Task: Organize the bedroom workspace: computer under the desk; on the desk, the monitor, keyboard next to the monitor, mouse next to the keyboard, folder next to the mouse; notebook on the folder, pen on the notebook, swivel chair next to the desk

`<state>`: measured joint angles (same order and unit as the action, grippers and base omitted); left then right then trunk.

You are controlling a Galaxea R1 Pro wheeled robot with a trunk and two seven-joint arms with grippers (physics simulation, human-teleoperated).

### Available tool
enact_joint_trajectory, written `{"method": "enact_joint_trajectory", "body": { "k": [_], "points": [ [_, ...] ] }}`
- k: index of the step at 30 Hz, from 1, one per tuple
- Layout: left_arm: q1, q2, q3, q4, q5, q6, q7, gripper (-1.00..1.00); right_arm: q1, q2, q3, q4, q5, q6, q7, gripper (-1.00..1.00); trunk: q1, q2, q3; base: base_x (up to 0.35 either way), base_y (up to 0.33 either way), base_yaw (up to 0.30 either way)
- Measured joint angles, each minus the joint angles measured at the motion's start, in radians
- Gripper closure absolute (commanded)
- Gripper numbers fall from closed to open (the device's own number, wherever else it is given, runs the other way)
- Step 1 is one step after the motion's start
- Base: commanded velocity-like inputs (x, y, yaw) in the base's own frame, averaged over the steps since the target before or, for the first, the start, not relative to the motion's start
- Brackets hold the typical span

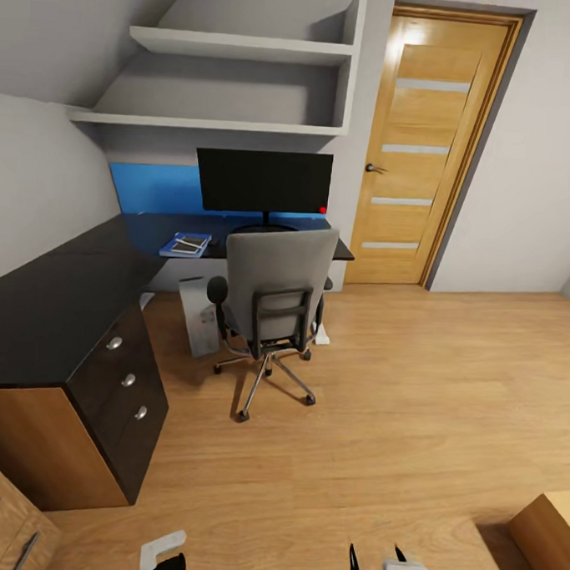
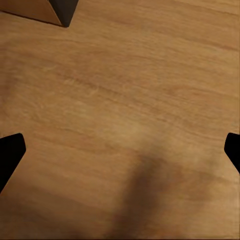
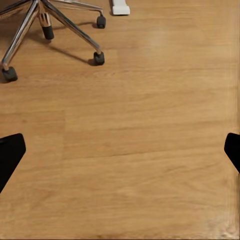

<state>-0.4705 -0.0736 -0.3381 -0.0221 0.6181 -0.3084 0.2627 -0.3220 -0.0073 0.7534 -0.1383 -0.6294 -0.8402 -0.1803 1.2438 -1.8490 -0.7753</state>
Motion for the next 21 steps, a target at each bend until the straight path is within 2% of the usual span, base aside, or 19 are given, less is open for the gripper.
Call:
{"method": "enact_joint_trajectory", "body": {
  "k": [2,4,8,9,10,16,17,21],
  "points": [
    [0.019,0.000,0.000,0.000,-0.015,-0.021,0.000,-1.00,0.018,0.000,0.000,0.008,-0.001,-0.016,0.001,-1.00,-0.008,0.014,0.006,0.000,0.000,0.000],
    [0.045,0.002,0.000,0.000,-0.036,-0.074,0.000,-1.00,0.042,0.000,-0.001,0.027,-0.004,-0.047,0.002,-1.00,-0.015,0.028,0.013,0.000,0.000,0.000],
    [0.080,0.003,0.001,0.000,-0.050,-0.143,0.000,-1.00,0.065,0.001,-0.001,0.064,-0.015,-0.103,0.002,-1.00,-0.031,0.056,0.025,0.000,0.000,0.000],
    [0.114,0.005,0.004,0.001,-0.054,-0.186,-0.001,-1.00,0.088,0.003,-0.005,0.105,-0.030,-0.174,0.002,-1.00,-0.035,0.063,0.028,0.000,0.000,0.000],
    [0.122,0.005,0.001,0.001,-0.057,-0.192,-0.001,-1.00,0.095,0.003,0.000,0.111,-0.027,-0.185,0.003,-1.00,-0.038,0.070,0.031,0.000,0.000,0.000],
    [0.182,0.014,0.002,0.001,-0.059,-0.221,-0.001,-1.00,0.147,0.003,-0.001,0.129,-0.034,-0.207,0.003,-1.00,-0.061,0.112,0.050,0.000,0.000,0.000],
    [0.206,0.017,0.004,0.001,-0.057,-0.248,-0.001,-1.00,0.161,0.002,-0.002,0.130,-0.037,-0.207,0.003,-1.00,-0.065,0.119,0.053,0.000,0.000,0.000],
    [0.247,0.028,0.001,0.001,-0.058,-0.306,-0.002,-1.00,0.180,0.000,-0.002,0.131,-0.061,-0.207,0.004,-1.00,-0.081,0.147,0.066,0.000,0.000,0.000]
  ]
}}
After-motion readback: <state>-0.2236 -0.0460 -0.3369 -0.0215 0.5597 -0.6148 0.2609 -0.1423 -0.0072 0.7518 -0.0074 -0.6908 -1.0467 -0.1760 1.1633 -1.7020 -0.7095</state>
